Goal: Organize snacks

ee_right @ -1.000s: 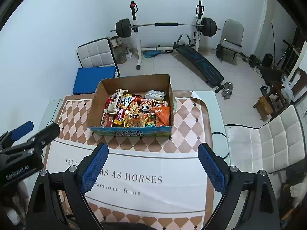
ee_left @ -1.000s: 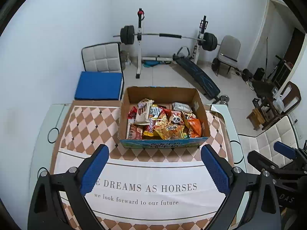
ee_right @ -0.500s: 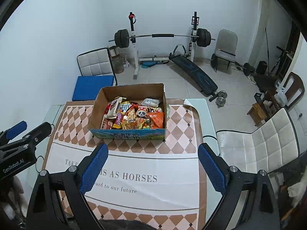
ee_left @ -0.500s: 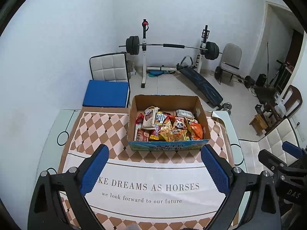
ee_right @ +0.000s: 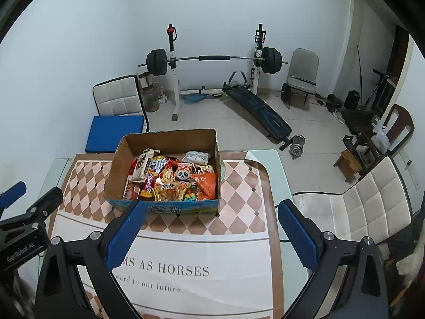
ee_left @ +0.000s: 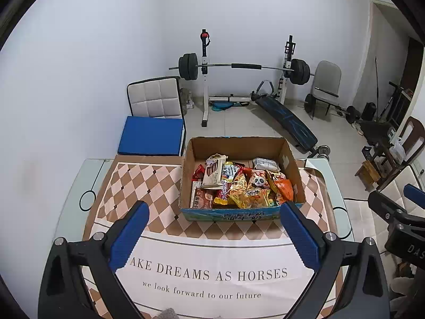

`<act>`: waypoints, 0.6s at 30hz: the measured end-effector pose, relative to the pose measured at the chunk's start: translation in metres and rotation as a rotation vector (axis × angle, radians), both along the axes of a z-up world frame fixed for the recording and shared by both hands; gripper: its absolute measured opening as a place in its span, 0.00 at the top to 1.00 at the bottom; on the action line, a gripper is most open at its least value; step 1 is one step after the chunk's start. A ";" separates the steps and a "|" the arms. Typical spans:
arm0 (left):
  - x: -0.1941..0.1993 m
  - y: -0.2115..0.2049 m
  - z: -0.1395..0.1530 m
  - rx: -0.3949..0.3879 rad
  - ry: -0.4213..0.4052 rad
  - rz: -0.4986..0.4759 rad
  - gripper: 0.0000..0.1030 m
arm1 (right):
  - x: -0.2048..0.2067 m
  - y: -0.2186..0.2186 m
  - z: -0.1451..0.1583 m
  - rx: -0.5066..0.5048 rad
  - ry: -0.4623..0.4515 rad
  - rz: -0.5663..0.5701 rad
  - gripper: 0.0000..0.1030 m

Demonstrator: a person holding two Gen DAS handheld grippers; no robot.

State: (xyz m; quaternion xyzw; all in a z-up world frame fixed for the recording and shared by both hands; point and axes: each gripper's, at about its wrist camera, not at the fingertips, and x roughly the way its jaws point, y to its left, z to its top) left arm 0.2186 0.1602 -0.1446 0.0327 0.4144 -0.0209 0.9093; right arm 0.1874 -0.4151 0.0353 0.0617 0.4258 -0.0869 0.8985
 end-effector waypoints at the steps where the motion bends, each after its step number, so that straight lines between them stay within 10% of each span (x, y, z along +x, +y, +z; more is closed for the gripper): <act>1: 0.002 -0.001 -0.002 0.004 0.002 0.001 0.02 | 0.003 0.000 -0.002 -0.006 0.001 -0.001 0.01; 18: 0.016 -0.007 -0.013 0.021 0.016 0.018 0.02 | 0.016 -0.005 -0.015 -0.009 0.017 -0.004 0.01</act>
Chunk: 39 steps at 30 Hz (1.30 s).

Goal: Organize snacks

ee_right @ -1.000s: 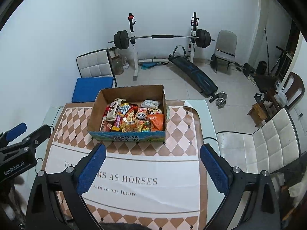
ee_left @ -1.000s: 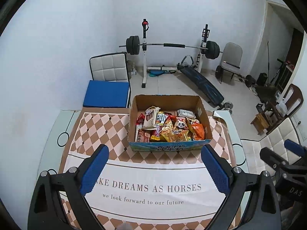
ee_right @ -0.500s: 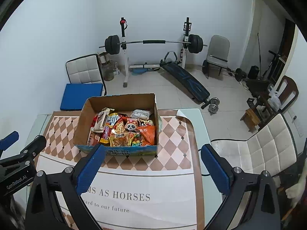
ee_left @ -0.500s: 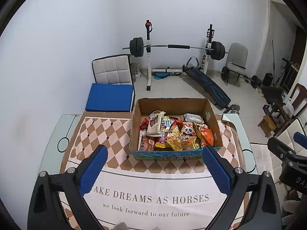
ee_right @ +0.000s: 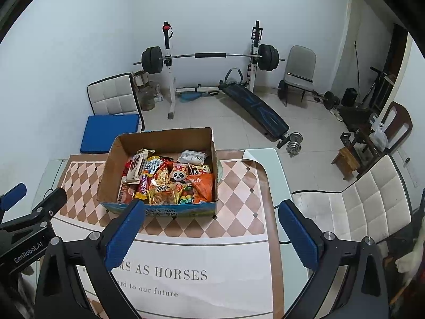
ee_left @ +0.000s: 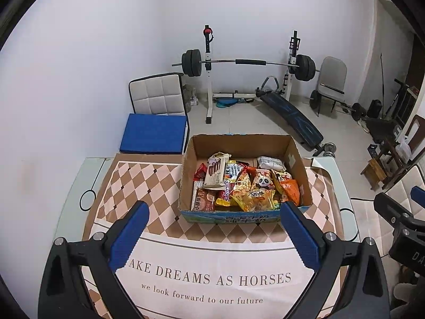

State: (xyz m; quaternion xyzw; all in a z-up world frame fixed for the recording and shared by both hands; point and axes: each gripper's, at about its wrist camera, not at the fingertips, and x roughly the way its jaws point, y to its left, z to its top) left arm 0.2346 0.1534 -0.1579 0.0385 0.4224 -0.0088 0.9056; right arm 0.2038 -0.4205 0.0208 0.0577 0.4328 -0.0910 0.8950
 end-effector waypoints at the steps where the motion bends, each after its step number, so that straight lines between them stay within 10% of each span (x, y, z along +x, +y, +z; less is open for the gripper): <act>1: 0.000 0.000 0.000 0.000 -0.001 0.001 0.02 | 0.000 -0.001 -0.001 0.002 0.001 -0.001 0.01; 39: -0.004 0.003 0.007 -0.012 -0.020 0.005 0.02 | -0.001 0.003 -0.003 0.016 0.011 0.004 0.01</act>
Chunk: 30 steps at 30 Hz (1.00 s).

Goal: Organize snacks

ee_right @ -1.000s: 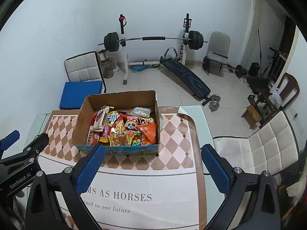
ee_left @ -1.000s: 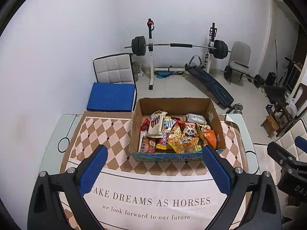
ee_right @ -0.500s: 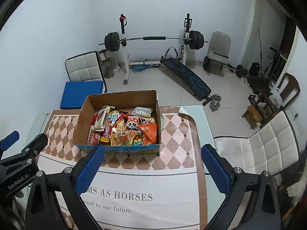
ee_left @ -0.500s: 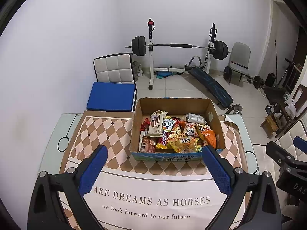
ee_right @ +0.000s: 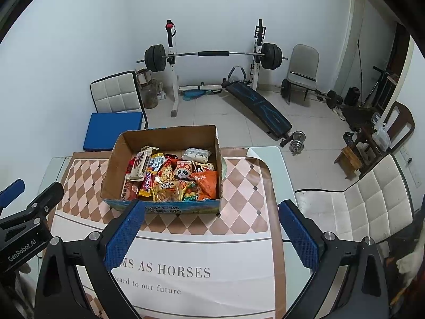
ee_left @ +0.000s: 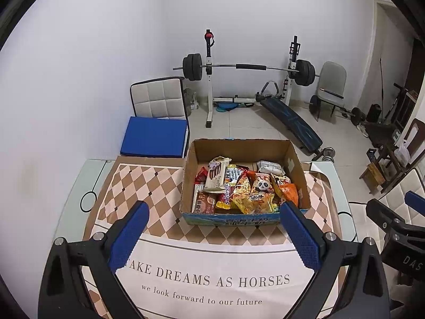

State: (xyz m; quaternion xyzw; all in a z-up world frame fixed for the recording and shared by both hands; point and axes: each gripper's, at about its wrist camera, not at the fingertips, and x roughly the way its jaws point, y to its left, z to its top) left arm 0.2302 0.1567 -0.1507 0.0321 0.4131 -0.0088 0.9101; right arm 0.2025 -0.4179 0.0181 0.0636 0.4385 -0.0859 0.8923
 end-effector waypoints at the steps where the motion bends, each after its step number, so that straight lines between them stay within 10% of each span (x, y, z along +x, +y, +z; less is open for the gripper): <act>1: 0.000 0.000 0.000 -0.002 0.000 0.000 0.02 | 0.000 0.000 0.000 0.001 -0.001 0.000 0.01; 30: -0.011 -0.002 0.000 -0.008 -0.003 -0.003 0.02 | -0.001 0.000 0.003 0.005 -0.002 0.006 0.00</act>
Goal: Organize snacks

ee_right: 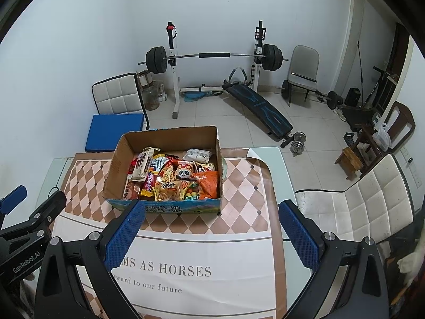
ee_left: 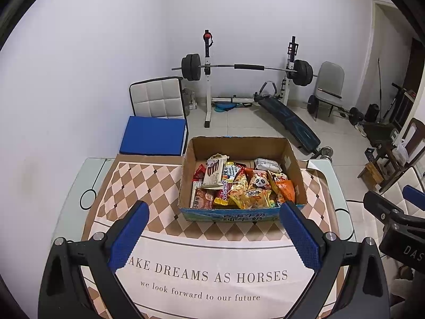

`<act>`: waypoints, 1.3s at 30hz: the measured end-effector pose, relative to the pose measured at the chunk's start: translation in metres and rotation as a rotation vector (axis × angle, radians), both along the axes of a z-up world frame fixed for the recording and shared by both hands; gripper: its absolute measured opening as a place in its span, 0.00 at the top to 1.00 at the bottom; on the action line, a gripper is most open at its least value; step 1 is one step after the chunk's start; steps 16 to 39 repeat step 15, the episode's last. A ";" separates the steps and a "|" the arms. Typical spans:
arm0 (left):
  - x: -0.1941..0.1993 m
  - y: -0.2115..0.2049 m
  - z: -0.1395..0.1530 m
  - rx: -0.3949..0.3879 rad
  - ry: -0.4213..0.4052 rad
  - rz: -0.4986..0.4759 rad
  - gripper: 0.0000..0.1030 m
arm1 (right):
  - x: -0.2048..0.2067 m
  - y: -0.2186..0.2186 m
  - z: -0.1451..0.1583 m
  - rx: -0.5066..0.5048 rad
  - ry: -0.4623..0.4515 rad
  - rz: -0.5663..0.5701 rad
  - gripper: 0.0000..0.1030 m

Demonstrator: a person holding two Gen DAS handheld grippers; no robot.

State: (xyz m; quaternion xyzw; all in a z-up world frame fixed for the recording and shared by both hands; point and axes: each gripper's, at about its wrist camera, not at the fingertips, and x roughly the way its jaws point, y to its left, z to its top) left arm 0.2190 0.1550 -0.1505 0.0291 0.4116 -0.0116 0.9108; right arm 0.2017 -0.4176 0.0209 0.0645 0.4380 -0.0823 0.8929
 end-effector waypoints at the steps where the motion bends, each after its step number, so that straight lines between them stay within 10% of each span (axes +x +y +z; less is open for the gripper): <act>1: 0.000 0.000 0.000 -0.002 0.000 -0.001 0.02 | 0.000 0.000 0.000 -0.001 0.000 0.001 0.00; 39: -0.003 -0.001 0.003 0.002 -0.007 -0.003 0.02 | -0.003 -0.001 0.007 -0.006 -0.002 0.003 0.00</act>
